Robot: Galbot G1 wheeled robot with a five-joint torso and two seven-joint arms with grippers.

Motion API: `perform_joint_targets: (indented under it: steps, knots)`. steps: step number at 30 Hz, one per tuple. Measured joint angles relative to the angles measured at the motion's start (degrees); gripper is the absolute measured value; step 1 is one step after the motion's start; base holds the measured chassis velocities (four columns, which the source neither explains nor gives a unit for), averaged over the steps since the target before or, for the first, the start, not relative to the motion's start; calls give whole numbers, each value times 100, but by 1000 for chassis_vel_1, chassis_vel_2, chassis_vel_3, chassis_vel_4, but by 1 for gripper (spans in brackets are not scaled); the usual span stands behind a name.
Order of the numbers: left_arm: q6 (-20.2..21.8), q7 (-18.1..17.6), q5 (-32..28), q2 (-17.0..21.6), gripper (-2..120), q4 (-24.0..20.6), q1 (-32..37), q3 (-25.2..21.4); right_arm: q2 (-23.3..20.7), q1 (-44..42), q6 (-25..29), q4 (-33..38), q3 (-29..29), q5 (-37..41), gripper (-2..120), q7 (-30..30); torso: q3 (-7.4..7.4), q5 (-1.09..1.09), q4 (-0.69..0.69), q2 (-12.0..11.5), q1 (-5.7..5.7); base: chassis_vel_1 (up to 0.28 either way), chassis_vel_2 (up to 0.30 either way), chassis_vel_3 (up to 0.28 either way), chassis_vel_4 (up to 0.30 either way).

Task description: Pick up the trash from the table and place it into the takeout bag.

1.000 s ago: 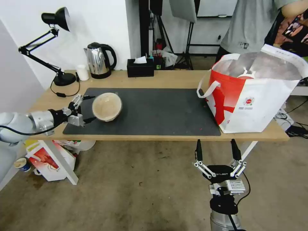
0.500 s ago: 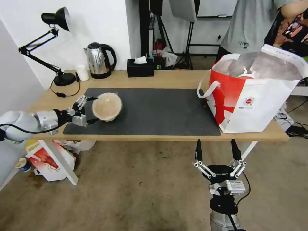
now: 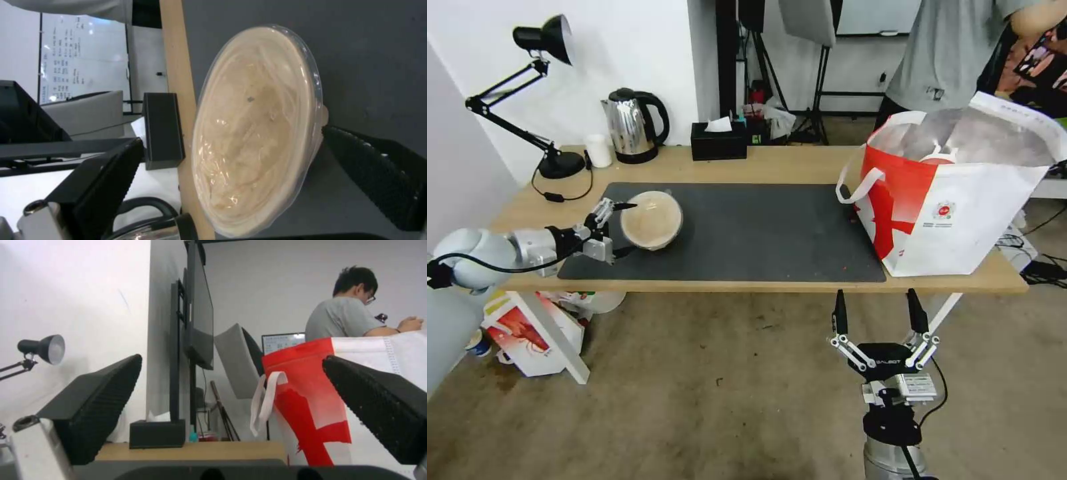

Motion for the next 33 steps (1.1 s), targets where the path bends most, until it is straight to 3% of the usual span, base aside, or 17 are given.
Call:
perform_joint_targets:
  steps: [17,33]
  knots:
    - [5,184,6,-58,97,84,-11,-34,0,0,0,0,0,0,100,0,0,0,0,0,0,0,0,0,0]
    - [6,412,4,-135,39,166,23,-33,0,1,0,0,0,1,100,0,0,0,1,0,0,0,0,0,0]
